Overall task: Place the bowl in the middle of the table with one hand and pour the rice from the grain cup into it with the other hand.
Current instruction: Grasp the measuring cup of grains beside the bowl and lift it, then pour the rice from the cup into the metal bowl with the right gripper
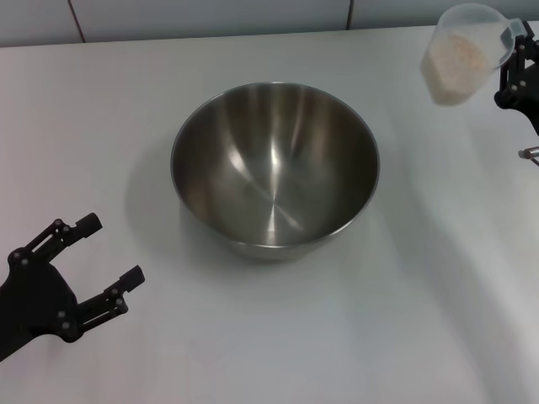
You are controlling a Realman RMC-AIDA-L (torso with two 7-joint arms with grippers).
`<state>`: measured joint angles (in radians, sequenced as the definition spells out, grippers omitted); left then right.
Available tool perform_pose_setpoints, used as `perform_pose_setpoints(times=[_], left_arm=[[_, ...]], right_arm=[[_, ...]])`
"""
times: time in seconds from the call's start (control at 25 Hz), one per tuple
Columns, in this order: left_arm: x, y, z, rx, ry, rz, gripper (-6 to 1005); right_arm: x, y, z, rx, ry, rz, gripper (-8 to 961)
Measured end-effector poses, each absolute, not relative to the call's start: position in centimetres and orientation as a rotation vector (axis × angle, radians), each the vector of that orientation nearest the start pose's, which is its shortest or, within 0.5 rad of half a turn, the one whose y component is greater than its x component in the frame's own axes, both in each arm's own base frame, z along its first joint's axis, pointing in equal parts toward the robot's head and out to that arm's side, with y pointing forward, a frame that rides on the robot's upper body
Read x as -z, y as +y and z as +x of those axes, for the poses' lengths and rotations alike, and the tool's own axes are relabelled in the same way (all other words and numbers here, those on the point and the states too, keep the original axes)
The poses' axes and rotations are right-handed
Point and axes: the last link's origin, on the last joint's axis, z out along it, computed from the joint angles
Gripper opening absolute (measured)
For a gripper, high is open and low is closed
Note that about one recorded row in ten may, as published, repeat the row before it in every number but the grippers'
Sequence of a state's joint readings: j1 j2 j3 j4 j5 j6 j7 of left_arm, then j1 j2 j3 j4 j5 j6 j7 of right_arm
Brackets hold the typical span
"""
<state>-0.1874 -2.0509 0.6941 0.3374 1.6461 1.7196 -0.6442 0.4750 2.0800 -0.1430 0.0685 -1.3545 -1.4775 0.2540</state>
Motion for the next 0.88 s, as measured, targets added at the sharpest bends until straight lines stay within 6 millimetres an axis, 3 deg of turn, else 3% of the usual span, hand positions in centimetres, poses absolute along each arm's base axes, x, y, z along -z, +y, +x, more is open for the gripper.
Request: perform_pose_setpoints(times=[0.36,0.48,0.72,0.88], left_arm=[[0.6,20.6,-33.3,0.943,-0.325,-2.357,869],[0.6,20.6,-33.3,0.945,-0.324,-2.358,869],[0.6,20.5,-33.2,0.948,-0.322,-2.359,869],[0.6,20.5,-33.2,0.949,-0.323,-2.358,869]], right_arm=[[-0.1,32.2,30.0,-0.964,0.394,-1.659,28],[0.0,32.5,29.4,-0.996,0.383,-1.748,28],[1.1,33.9,26.4,-1.061,0.339,-2.116,28],[1.8,34.4,25.1,-1.061,0.314,-2.242,27]])
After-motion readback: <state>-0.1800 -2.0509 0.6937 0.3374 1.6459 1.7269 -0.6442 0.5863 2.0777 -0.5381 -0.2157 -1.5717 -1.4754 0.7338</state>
